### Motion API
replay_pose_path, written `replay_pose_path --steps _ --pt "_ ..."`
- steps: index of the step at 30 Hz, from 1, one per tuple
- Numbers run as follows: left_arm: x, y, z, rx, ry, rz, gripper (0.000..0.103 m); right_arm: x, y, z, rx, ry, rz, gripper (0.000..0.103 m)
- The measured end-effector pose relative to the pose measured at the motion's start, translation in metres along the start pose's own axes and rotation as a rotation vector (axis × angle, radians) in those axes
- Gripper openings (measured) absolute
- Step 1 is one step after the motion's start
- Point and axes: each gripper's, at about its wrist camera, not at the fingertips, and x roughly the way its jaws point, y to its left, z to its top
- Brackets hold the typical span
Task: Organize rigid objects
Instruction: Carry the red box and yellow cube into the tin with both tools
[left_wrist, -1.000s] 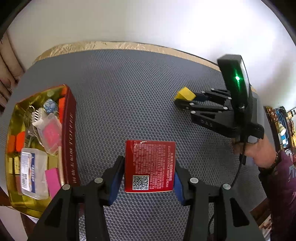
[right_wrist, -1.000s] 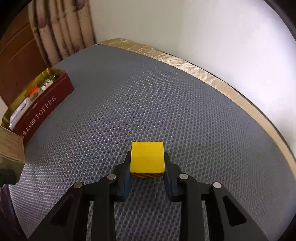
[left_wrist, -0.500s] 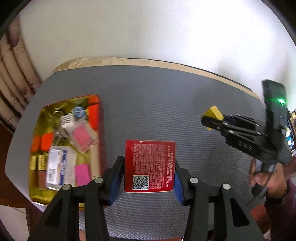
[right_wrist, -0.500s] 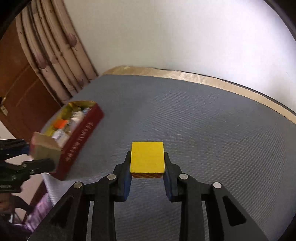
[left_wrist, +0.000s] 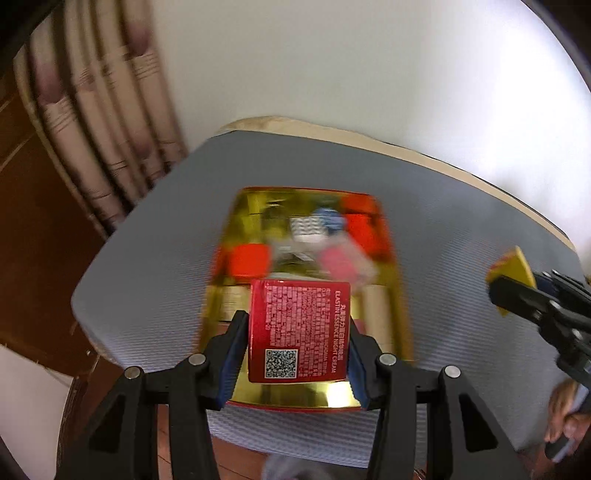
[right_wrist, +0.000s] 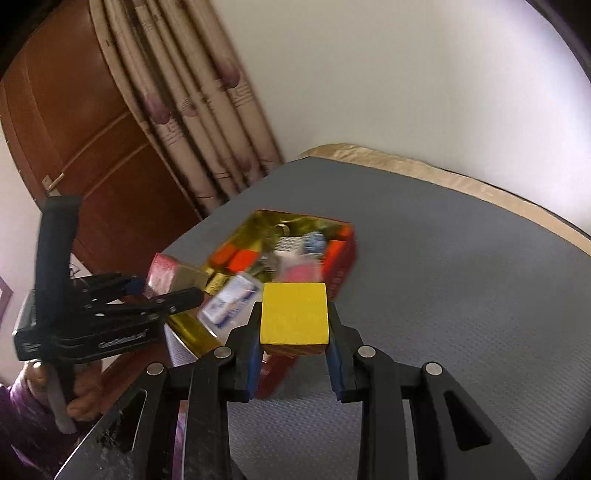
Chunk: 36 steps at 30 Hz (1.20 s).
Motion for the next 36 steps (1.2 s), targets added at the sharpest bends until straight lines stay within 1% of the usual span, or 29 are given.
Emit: replay_pose_path --steps 2,6,8,12,14,18,21,26,36 --pt "0.006 0.019 -0.001 -0.037 0.007 0.012 0.049 0.012 0.012 0.002 0.0 0.014 0.013 0.027" --pt "0.016 0.042 -0.001 -0.087 0.02 0.011 0.049 0.034 0.033 0.003 -0.014 0.044 0.022 0.027" --pt "0.019 0.046 -0.001 -0.095 0.019 0.009 0.049 0.048 0.041 0.003 -0.023 0.065 0.016 0.027" --pt "0.024 0.044 -0.004 -0.079 0.023 0.02 0.049 0.071 0.048 -0.004 -0.028 0.108 0.003 0.027" --pt "0.027 0.043 -0.005 -0.069 0.024 0.031 0.049 0.081 0.05 -0.007 -0.026 0.126 -0.004 0.027" --pt "0.035 0.048 -0.004 -0.076 0.03 0.021 0.049 0.097 0.047 -0.01 -0.01 0.151 -0.019 0.027" --pt "0.038 0.05 -0.004 -0.086 0.036 0.012 0.049 0.104 0.042 -0.012 -0.004 0.156 -0.028 0.027" --pt "0.038 0.047 -0.005 -0.072 0.023 0.027 0.049 0.11 0.037 -0.013 0.009 0.161 -0.032 0.027" --pt "0.038 0.05 -0.003 -0.067 0.015 0.028 0.049 0.115 0.037 -0.011 0.014 0.156 -0.039 0.029"
